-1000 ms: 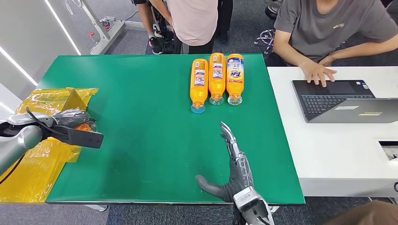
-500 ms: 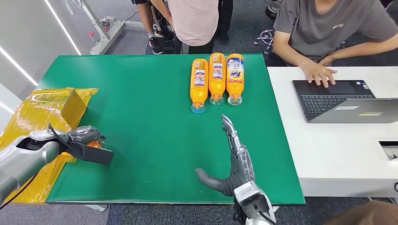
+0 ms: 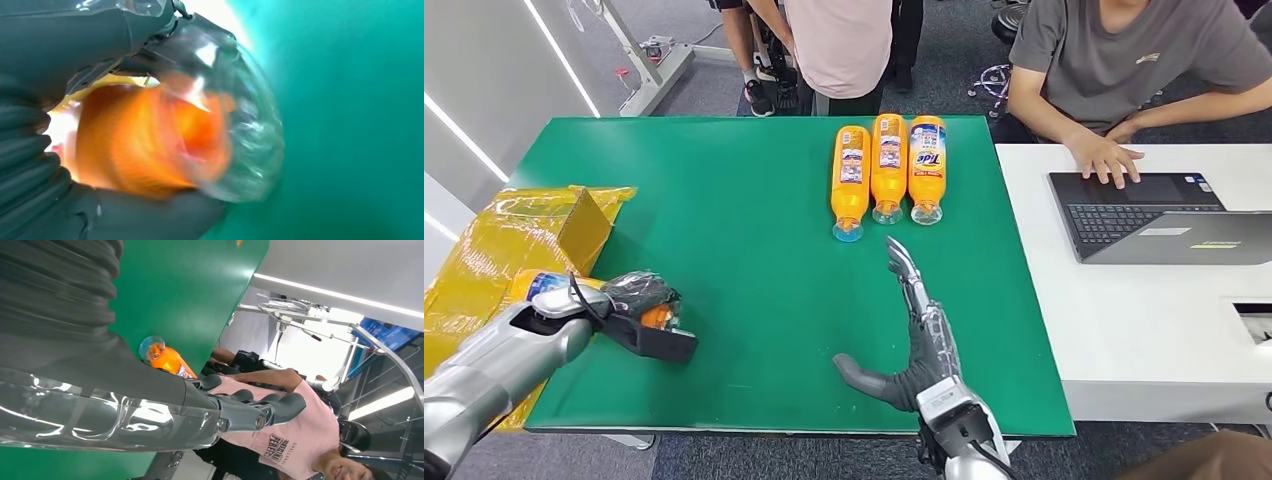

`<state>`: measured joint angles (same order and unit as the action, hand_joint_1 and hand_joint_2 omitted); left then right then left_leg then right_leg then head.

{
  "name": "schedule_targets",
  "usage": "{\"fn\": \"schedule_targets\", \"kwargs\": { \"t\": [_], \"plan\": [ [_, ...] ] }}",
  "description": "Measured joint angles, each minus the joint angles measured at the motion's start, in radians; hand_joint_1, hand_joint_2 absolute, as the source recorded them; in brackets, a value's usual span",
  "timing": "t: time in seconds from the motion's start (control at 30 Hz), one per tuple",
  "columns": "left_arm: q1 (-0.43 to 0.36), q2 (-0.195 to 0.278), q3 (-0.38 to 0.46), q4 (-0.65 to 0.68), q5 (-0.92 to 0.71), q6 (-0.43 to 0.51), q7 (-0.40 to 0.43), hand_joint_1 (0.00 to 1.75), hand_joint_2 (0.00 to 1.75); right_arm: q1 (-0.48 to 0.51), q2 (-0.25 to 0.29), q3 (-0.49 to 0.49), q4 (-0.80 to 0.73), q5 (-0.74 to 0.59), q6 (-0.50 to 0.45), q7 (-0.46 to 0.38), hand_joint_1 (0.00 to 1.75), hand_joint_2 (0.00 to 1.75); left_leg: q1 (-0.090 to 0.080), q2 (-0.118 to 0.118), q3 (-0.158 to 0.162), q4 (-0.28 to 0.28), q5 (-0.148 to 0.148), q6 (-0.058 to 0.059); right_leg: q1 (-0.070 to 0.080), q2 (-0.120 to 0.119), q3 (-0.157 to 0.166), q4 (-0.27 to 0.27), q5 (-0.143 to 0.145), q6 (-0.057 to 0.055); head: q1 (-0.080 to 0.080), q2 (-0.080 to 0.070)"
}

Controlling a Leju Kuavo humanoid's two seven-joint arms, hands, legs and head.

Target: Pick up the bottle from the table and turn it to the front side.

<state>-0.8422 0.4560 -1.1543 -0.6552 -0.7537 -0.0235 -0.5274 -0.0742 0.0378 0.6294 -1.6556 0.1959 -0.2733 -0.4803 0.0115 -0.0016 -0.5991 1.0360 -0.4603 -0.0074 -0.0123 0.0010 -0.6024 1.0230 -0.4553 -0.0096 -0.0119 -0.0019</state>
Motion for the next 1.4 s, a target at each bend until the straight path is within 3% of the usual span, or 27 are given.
{"fn": "schedule_targets", "kwargs": {
  "t": [0.37,0.77,1.0,1.4],
  "plan": [
    [0.024,-0.041,0.073,0.009,-0.031,0.073,0.040,0.00,1.75,-0.006,0.002,0.000,0.001,0.001,0.008,-0.001,0.00,1.75,0.000,0.000,0.000,0.000,0.000,0.000,0.000,0.000,0.000,0.000,0.000,0.000,0.000,0.000],
    [0.077,-0.038,0.196,0.003,-0.017,0.112,0.023,0.00,1.75,-0.006,0.002,-0.003,0.005,0.001,0.006,-0.009,0.00,1.75,0.000,0.001,0.000,0.000,0.000,0.000,0.000,0.001,-0.001,0.000,0.000,0.000,0.000,0.000],
    [0.117,0.000,0.280,-0.037,-0.010,0.128,0.006,0.00,1.75,-0.004,0.002,-0.012,0.009,0.003,-0.006,-0.019,0.00,1.75,0.000,0.001,0.000,0.000,0.000,0.000,0.000,0.001,-0.001,0.000,0.000,0.000,0.000,0.000],
    [0.250,0.121,0.423,-0.243,-0.025,0.119,0.065,0.00,1.75,0.011,0.002,-0.029,-0.006,0.020,-0.008,-0.011,0.00,1.75,0.001,0.003,0.000,-0.001,0.000,0.000,0.000,0.003,-0.001,0.000,0.000,0.000,0.000,0.000]
  ]
}}
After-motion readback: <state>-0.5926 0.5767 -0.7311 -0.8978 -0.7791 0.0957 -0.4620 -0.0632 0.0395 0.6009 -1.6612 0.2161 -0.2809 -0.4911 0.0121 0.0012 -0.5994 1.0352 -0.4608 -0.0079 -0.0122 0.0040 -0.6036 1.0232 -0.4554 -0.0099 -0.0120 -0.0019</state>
